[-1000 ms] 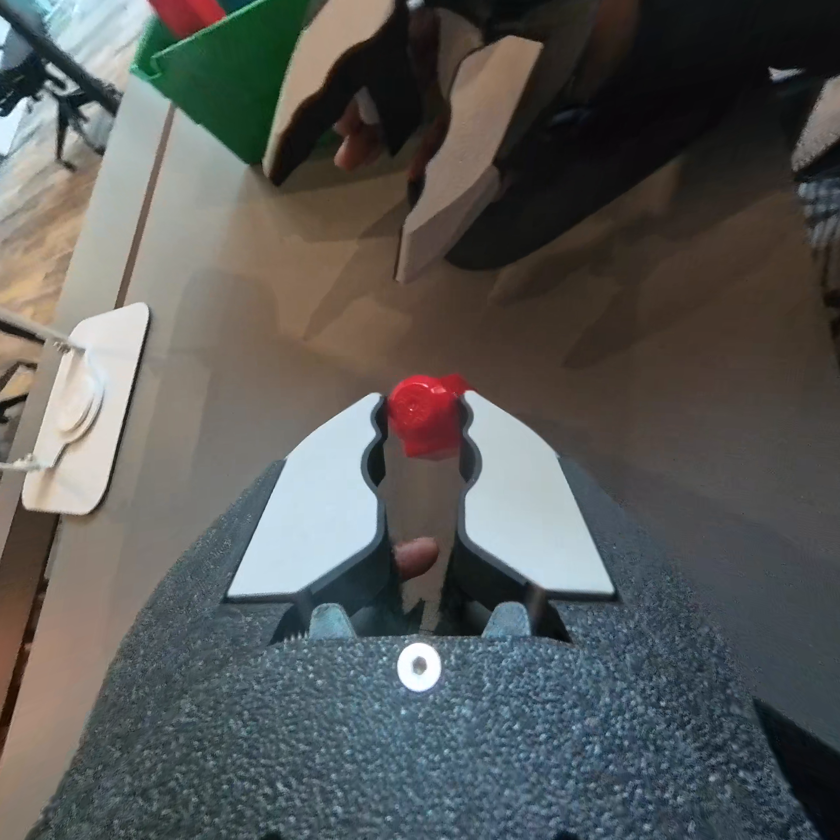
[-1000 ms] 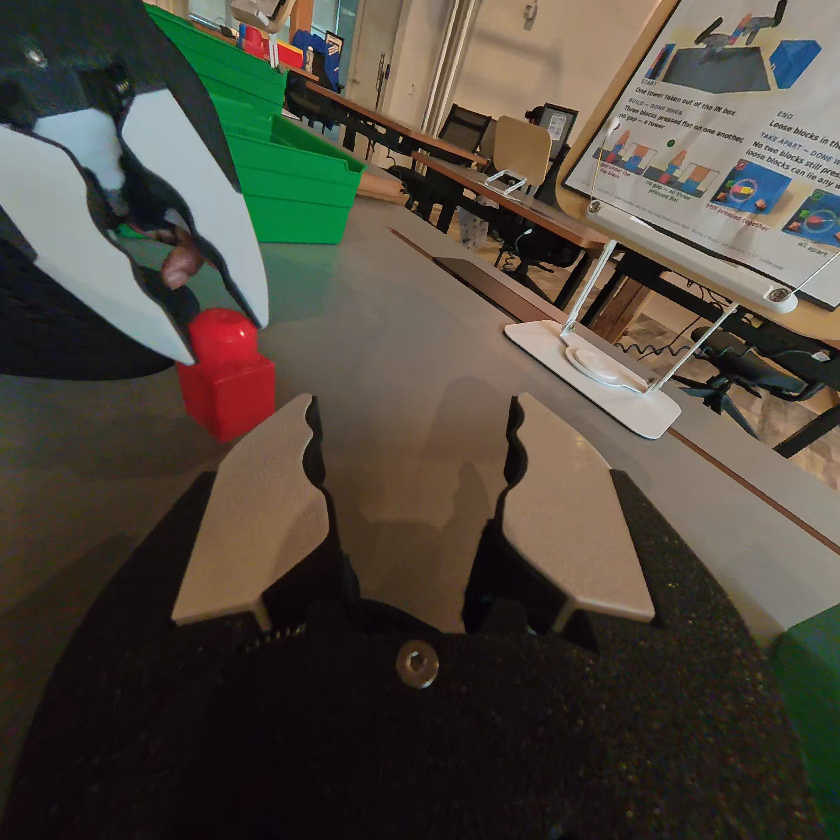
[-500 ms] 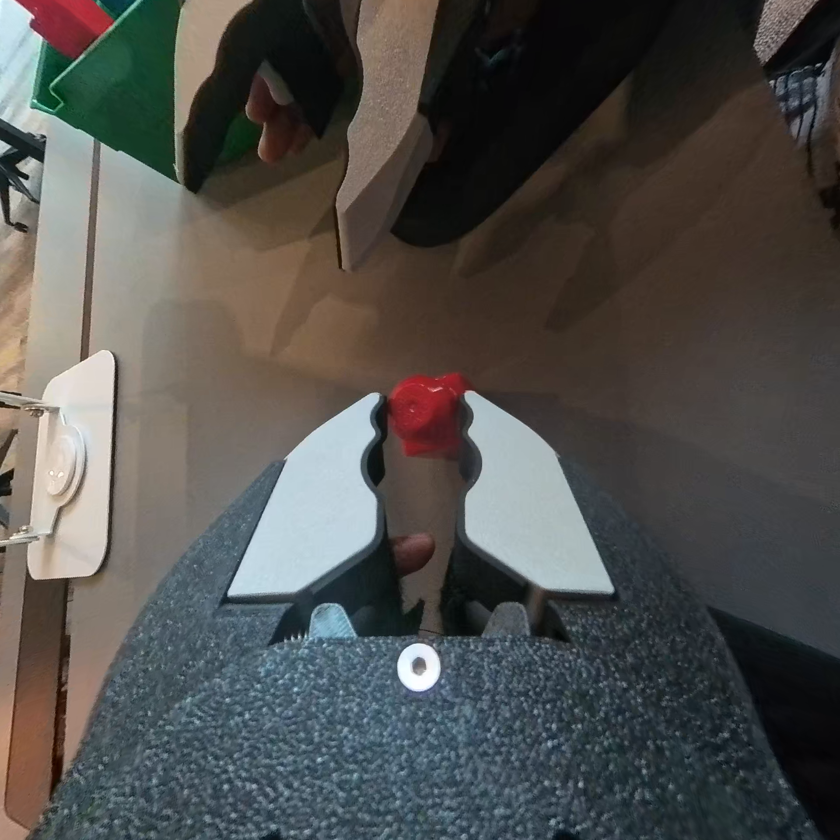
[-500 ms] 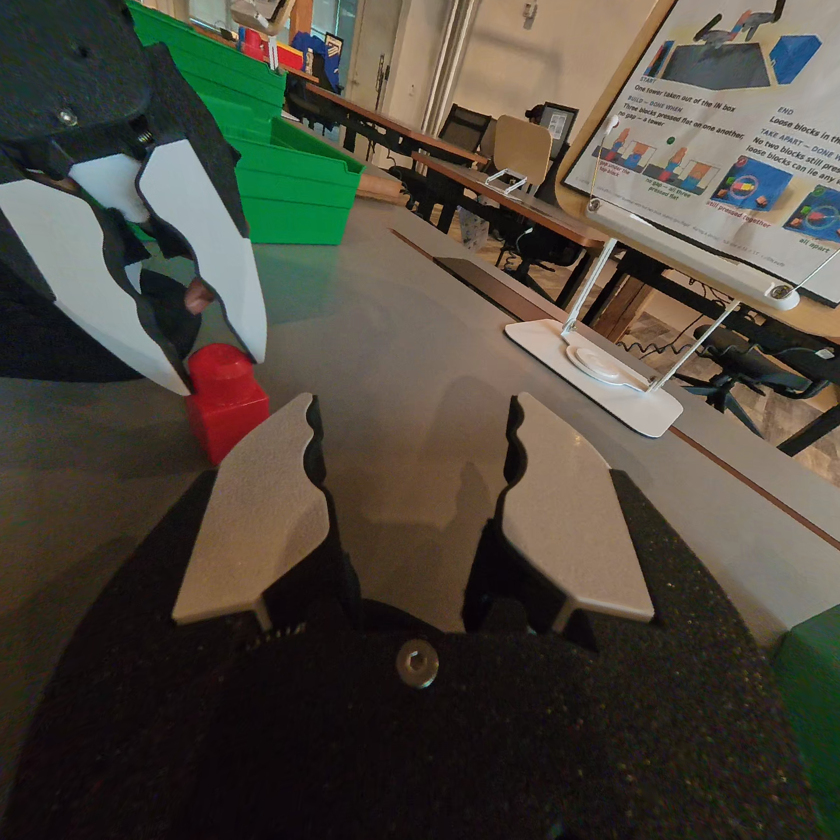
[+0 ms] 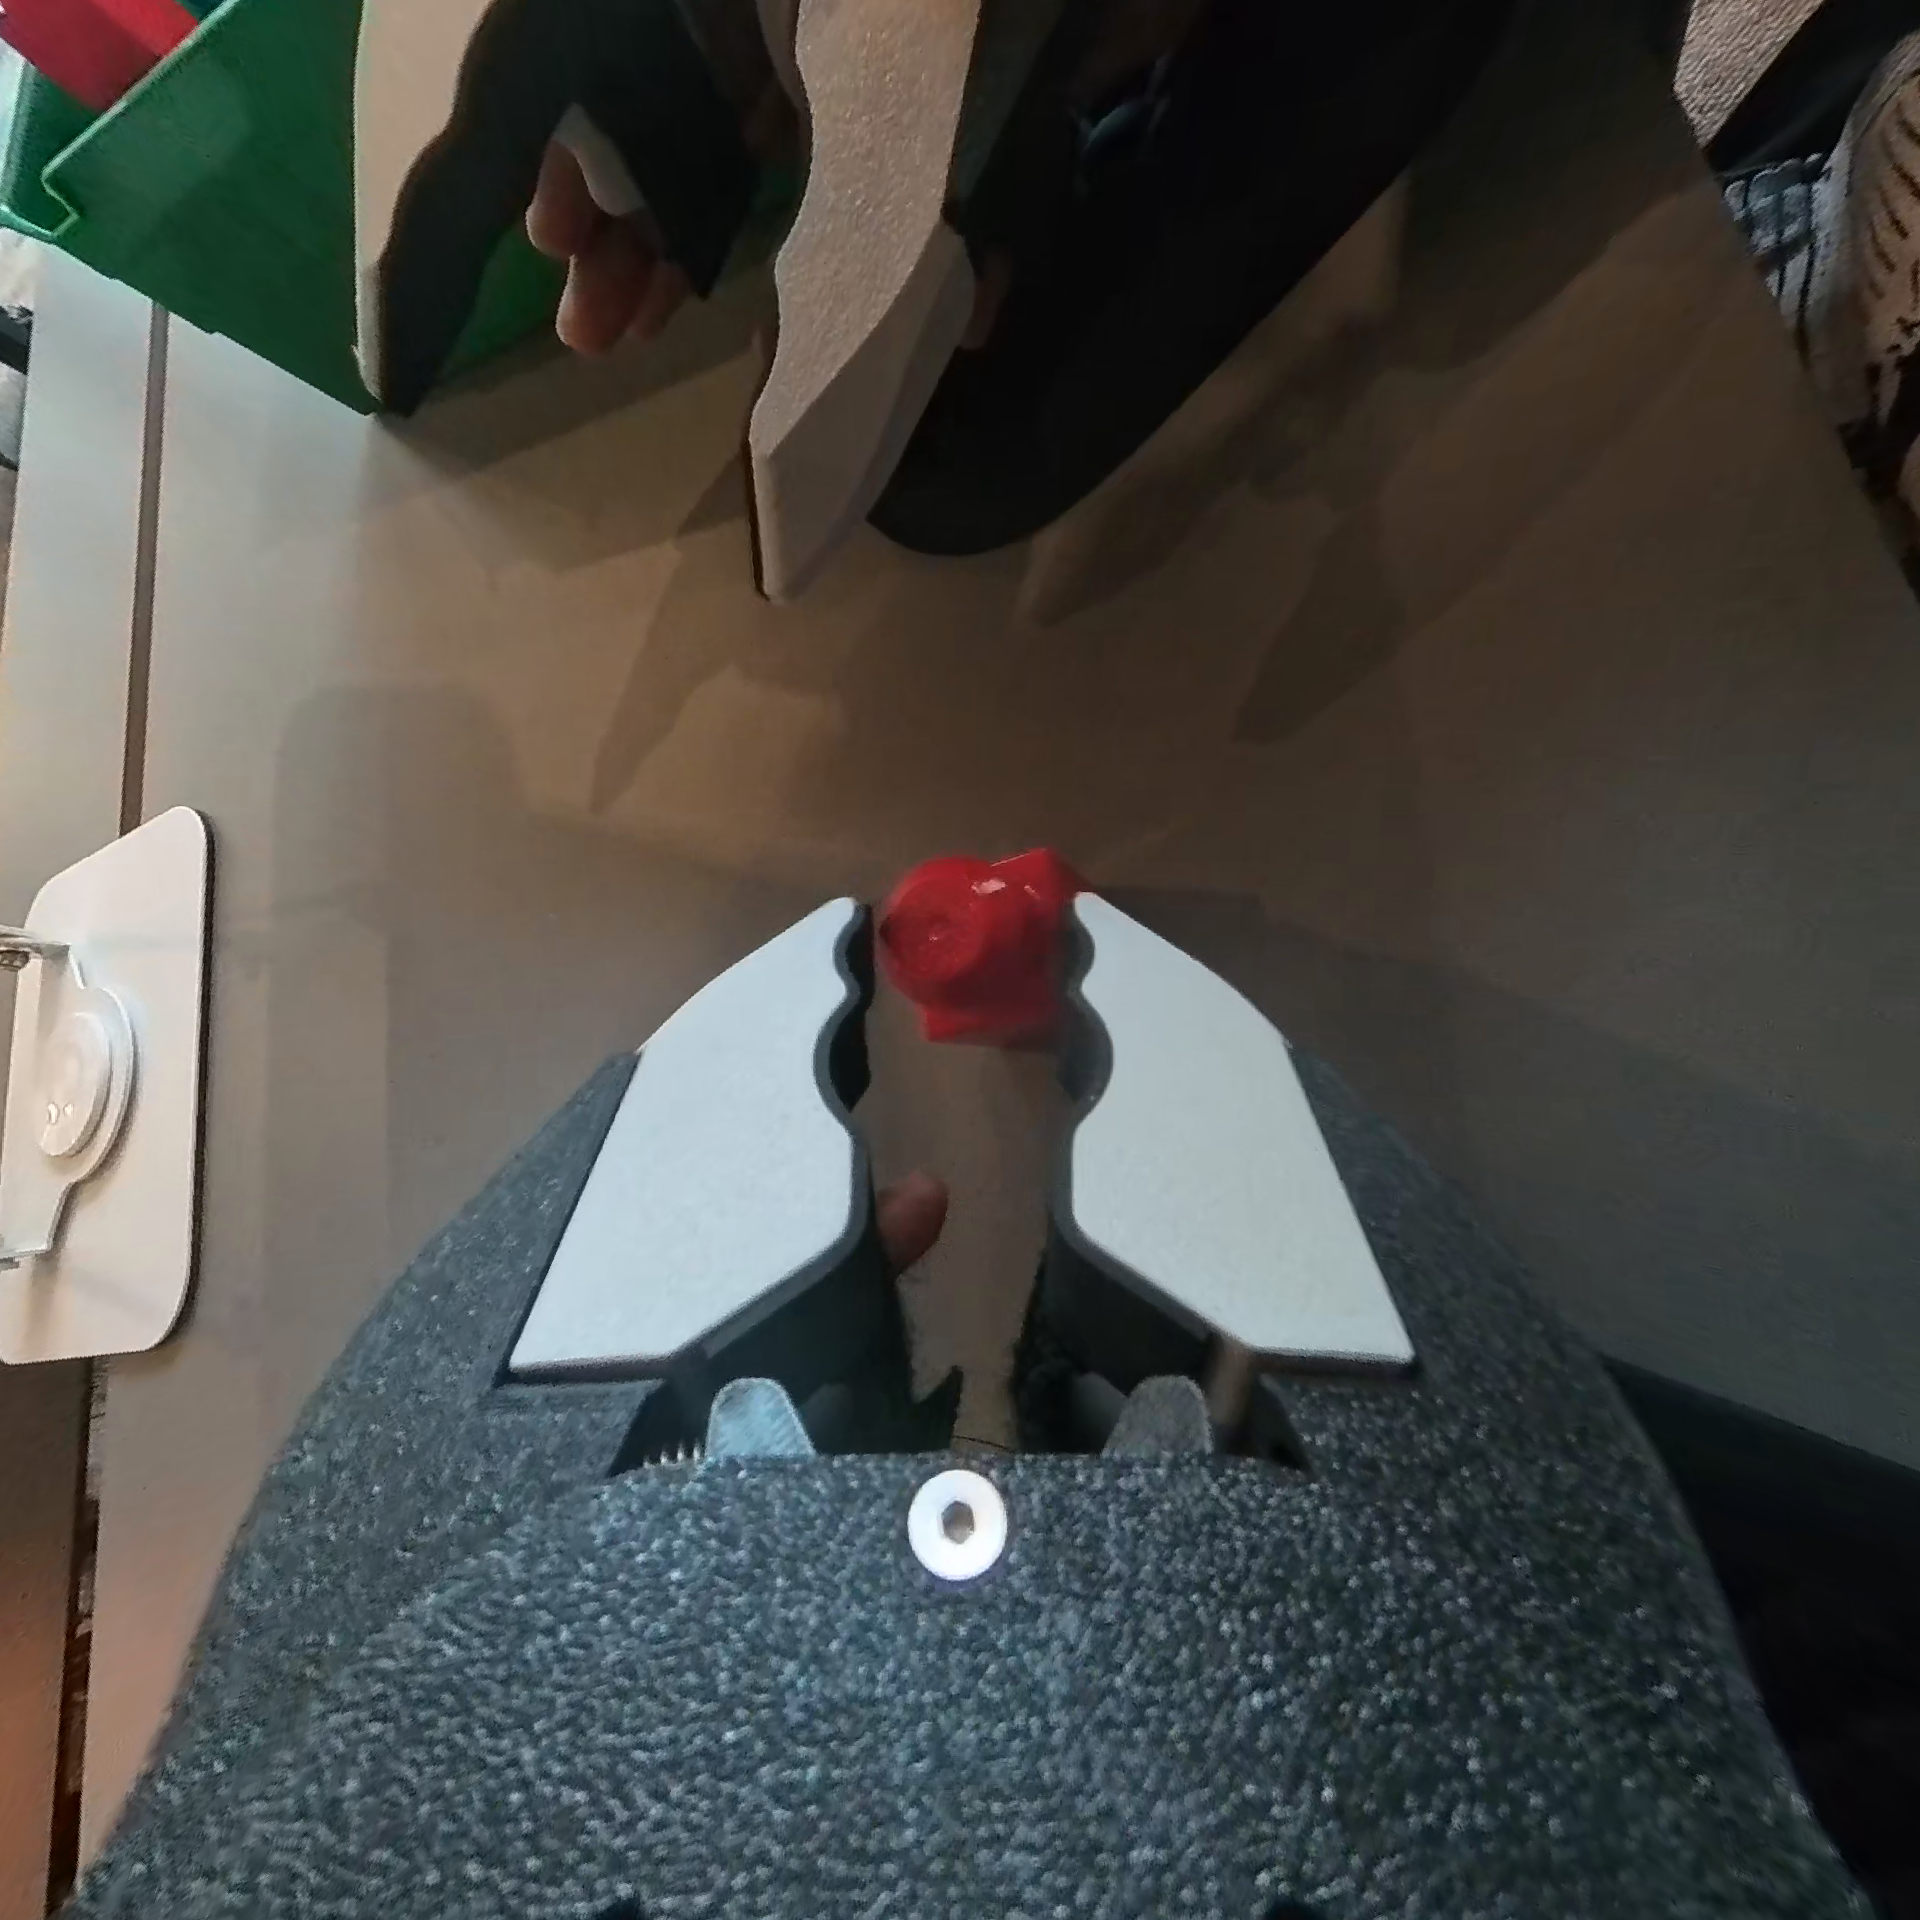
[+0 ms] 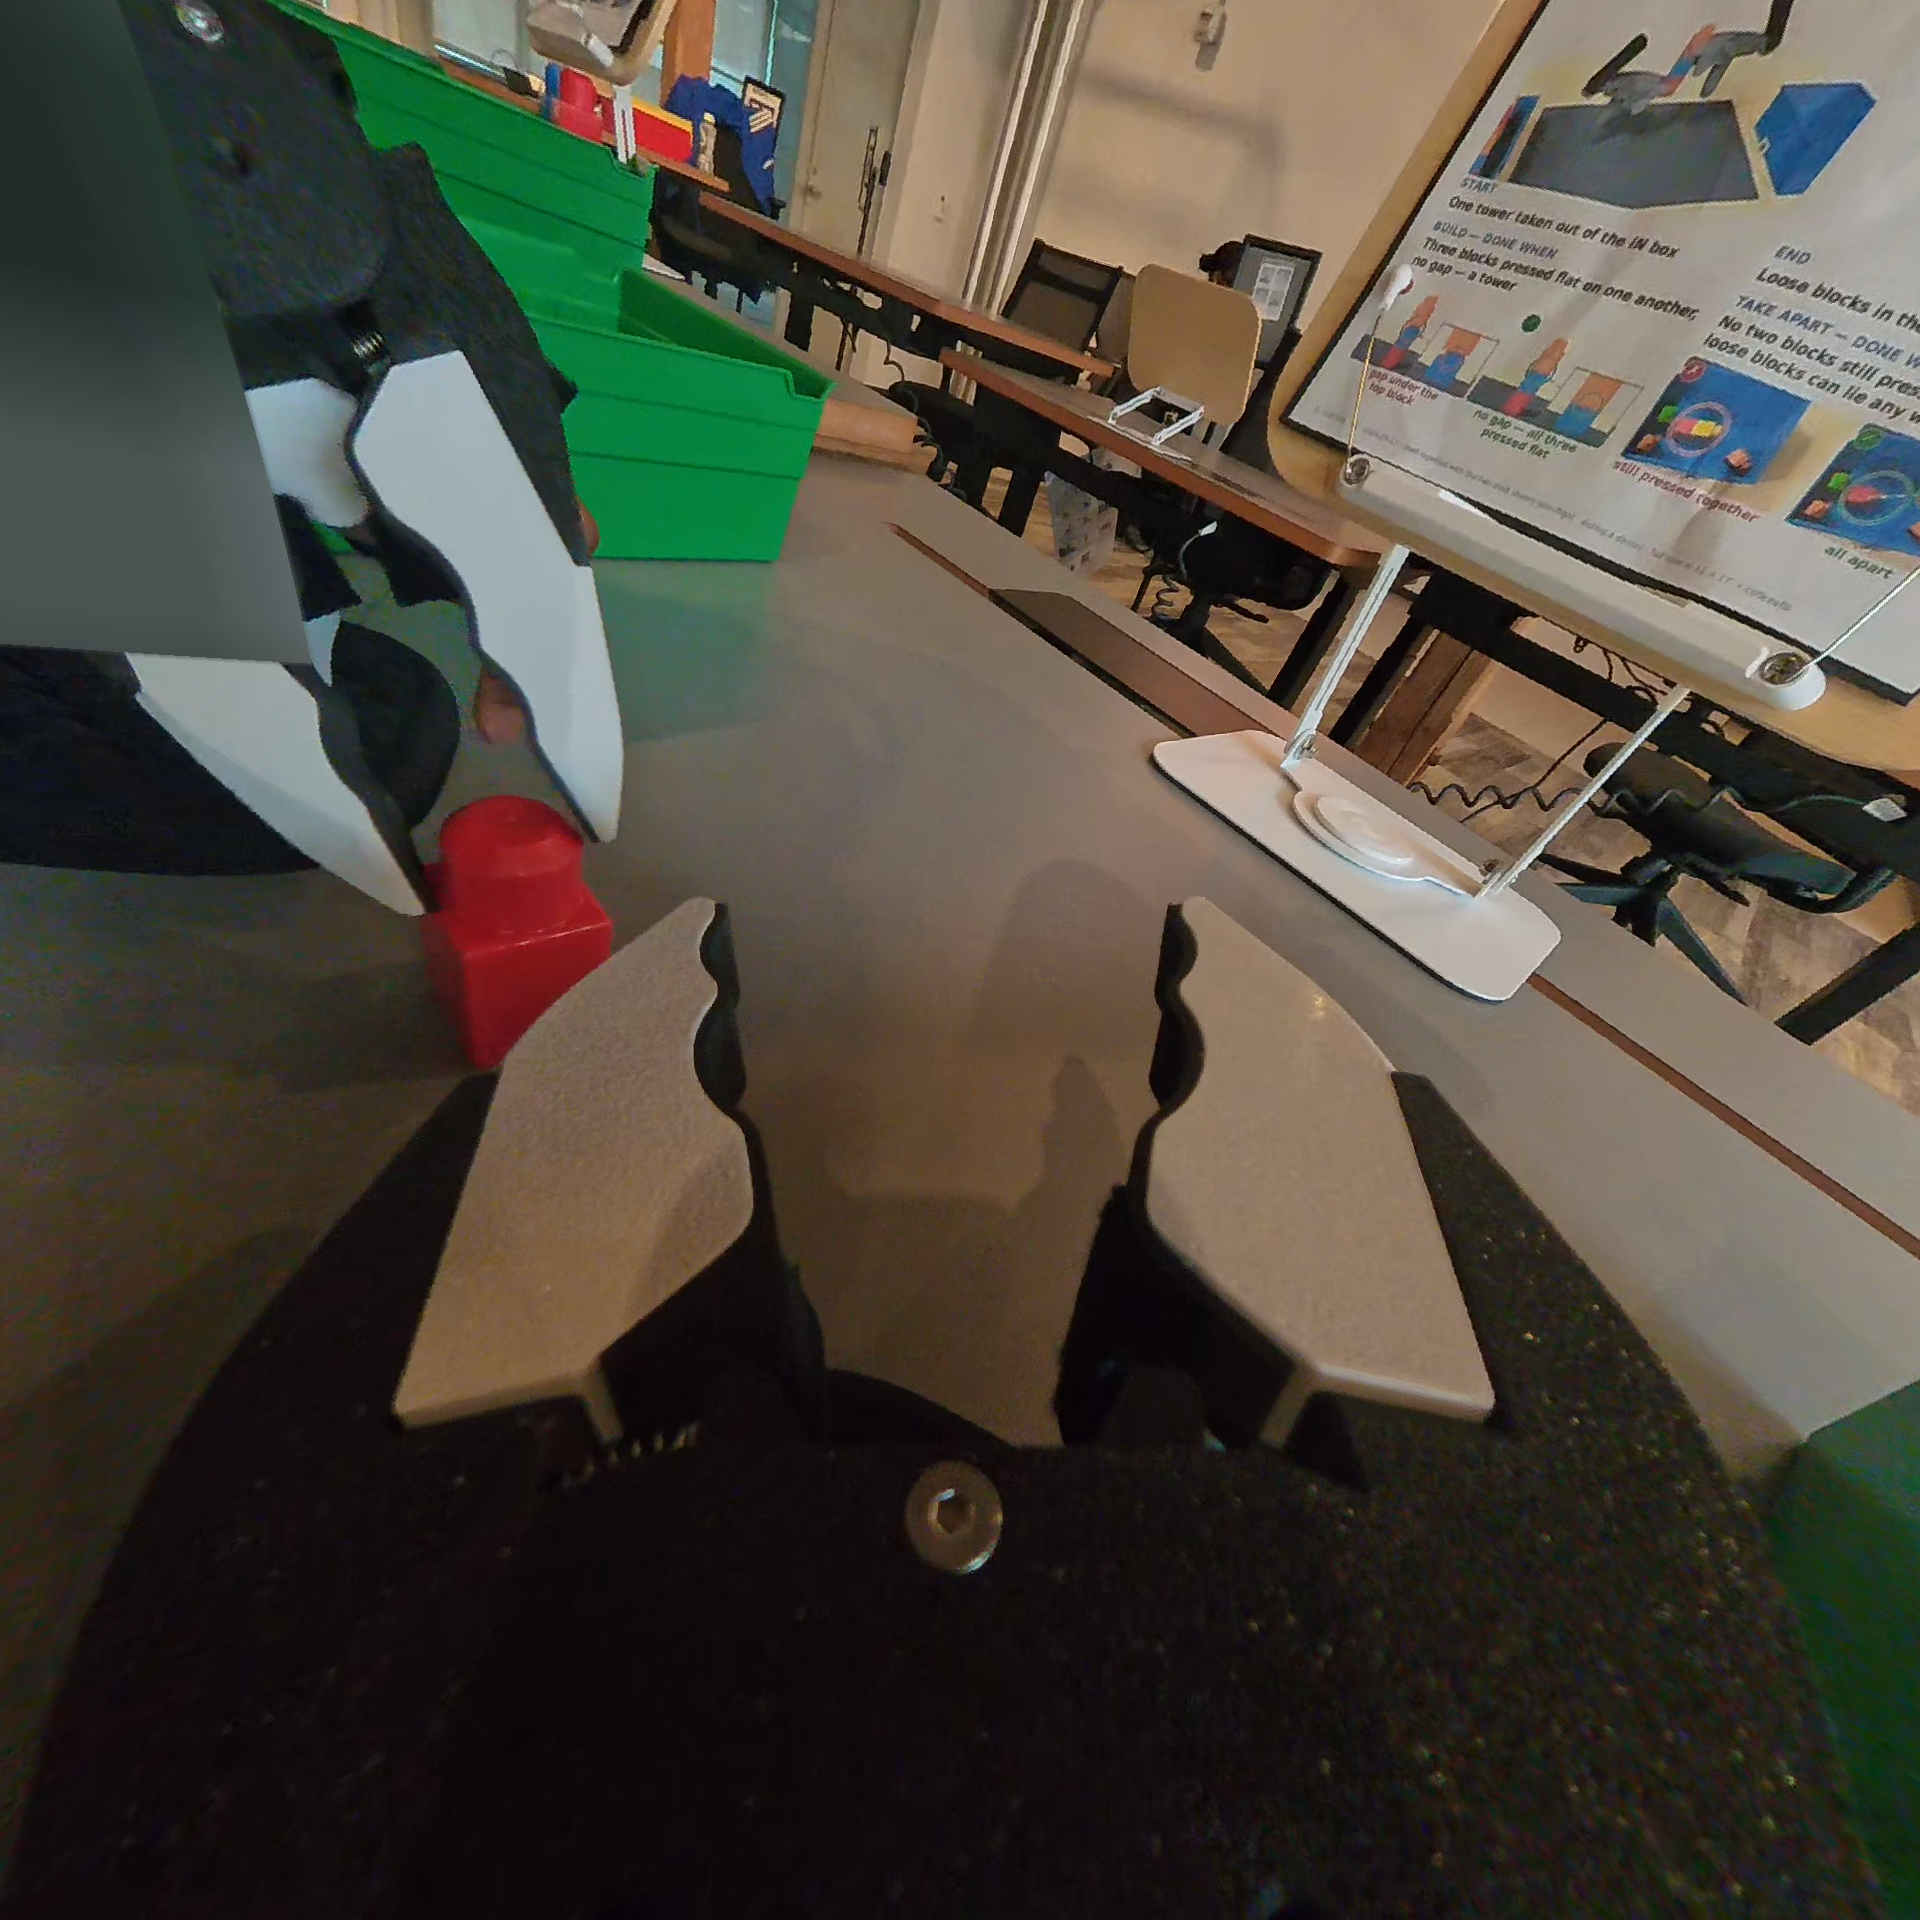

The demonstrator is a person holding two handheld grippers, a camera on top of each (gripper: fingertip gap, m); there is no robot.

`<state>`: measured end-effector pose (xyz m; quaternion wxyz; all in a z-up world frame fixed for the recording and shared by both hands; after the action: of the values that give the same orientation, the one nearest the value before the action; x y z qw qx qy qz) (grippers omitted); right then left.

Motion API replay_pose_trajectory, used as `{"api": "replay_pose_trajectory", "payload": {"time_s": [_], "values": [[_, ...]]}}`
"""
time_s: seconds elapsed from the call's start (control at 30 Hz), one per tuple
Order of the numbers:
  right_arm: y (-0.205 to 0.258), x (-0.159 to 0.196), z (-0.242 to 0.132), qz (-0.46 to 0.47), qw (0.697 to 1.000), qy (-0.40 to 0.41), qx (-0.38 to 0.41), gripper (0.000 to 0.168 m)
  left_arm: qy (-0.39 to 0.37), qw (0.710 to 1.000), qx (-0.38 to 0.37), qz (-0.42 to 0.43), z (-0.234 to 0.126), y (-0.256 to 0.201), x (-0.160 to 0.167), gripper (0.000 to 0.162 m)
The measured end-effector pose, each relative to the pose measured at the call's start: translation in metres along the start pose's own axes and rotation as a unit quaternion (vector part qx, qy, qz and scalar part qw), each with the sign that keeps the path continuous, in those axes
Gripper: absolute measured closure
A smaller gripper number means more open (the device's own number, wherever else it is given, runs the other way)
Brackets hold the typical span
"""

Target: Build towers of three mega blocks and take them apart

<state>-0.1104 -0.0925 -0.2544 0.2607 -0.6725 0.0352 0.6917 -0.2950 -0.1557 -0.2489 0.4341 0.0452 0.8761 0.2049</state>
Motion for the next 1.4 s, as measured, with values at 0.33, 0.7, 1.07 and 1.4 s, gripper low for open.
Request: {"api": "replay_pose_trajectory", "payload": {"time_s": [0.33, 0.7, 1.07, 1.4], "values": [[0.000, -0.001, 0.003, 0.001, 1.000, -0.001, 0.002, 0.091, -0.035, 0.999, -0.032, -0.025, -0.009, 0.002, -0.003, 0.105], [0.002, -0.003, 0.000, 0.003, 1.000, -0.013, 0.003, 0.091, -0.176, 0.948, -0.236, -0.125, -0.069, -0.006, -0.020, 0.095], [0.003, -0.002, -0.007, 0.001, 1.000, -0.016, 0.002, 0.092, -0.034, 0.841, -0.504, -0.195, -0.197, -0.044, 0.017, 0.104], [0.000, 0.001, -0.008, -0.002, 1.000, -0.010, -0.001, 0.092, 0.103, 0.731, -0.587, -0.334, -0.293, -0.076, 0.086, 0.113]]}}
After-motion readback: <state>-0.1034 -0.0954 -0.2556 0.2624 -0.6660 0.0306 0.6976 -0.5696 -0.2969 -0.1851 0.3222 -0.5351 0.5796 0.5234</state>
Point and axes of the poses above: each gripper's, where its closed fingertips meet, z out along the fingers, x out of its underside, y = z × x across the jaws, the point moved 9 cm from there along -z, back along the fingers, and after that the axes turned 13 degrees about -y, right-handed, at the moved point
